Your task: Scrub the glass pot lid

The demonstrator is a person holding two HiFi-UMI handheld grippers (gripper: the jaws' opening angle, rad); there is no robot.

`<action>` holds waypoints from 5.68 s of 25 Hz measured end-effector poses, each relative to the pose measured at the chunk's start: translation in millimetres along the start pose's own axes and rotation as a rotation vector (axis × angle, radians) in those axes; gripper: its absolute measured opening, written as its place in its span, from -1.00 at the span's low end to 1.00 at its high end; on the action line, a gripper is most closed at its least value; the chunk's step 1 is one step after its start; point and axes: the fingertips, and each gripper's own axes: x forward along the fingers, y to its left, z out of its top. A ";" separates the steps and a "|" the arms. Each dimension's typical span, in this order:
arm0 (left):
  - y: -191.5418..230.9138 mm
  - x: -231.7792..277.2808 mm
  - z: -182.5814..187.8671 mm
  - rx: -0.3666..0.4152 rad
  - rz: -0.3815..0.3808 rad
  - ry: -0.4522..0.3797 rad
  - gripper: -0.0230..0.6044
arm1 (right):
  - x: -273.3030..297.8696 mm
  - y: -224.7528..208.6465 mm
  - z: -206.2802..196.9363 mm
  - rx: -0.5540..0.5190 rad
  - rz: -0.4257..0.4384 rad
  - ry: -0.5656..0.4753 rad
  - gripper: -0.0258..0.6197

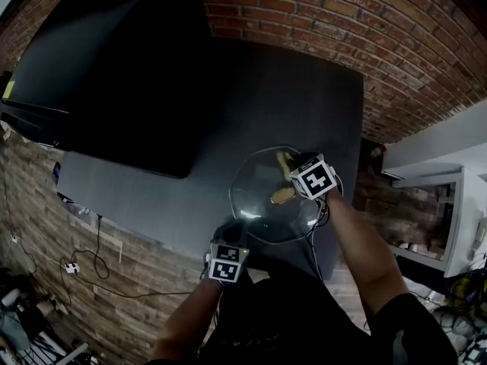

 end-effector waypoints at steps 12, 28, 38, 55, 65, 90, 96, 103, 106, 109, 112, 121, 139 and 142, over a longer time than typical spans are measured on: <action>-0.6 1.0 0.2 -0.015 0.011 -0.003 -0.82 | -28.4 -45.1 -46.0 0.181 -0.094 -0.033 -0.84; -0.3 1.3 0.1 -0.038 0.029 -0.002 -0.82 | -39.6 -59.5 -60.1 0.194 -0.145 -0.058 -0.84; 0.5 0.8 -0.3 -0.054 0.037 0.003 -0.82 | -62.0 4.5 35.0 -0.049 -0.001 -0.310 -0.84; -2.2 1.2 1.4 -0.062 0.038 -0.027 -0.82 | -20.5 208.1 45.7 -0.705 0.361 -0.177 -0.84; -2.9 4.4 -2.0 -0.065 0.038 -0.045 -0.82 | 7.7 236.6 5.9 -0.998 0.387 -0.030 -0.84; -1.4 2.9 -0.5 -0.079 0.043 -0.049 -0.82 | 45.1 185.1 38.8 -0.845 0.232 0.064 -0.84; -1.5 3.7 -1.0 -0.087 0.047 -0.052 -0.82 | 49.5 152.6 49.9 -0.764 0.166 0.084 -0.84; -1.3 2.6 -3.7 -0.091 0.050 -0.038 -0.82 | 50.6 111.5 58.1 -0.663 0.103 0.106 -0.84; -0.5 1.6 -1.3 -0.088 0.050 -0.037 -0.82 | 50.1 93.0 60.1 -0.628 0.080 0.109 -0.84; 0.1 0.8 2.4 -0.085 0.048 -0.043 -0.82 | 48.4 73.3 59.8 -0.593 0.055 0.112 -0.84; -0.1 2.1 1.9 -0.082 0.048 -0.042 -0.82 | 45.4 50.4 55.2 -0.549 0.027 0.116 -0.84; 1.4 1.7 2.2 -0.078 0.046 -0.033 -0.82 | 27.0 -6.0 30.7 -0.359 -0.024 0.120 -0.84; 2.2 3.5 2.9 -0.058 0.034 -0.015 -0.82 | -18.5 -67.5 -53.9 -0.101 -0.092 0.136 -0.84; 2.9 3.5 2.9 -0.056 0.031 -0.012 -0.82 | -25.1 -69.6 -63.2 -0.092 -0.106 0.125 -0.84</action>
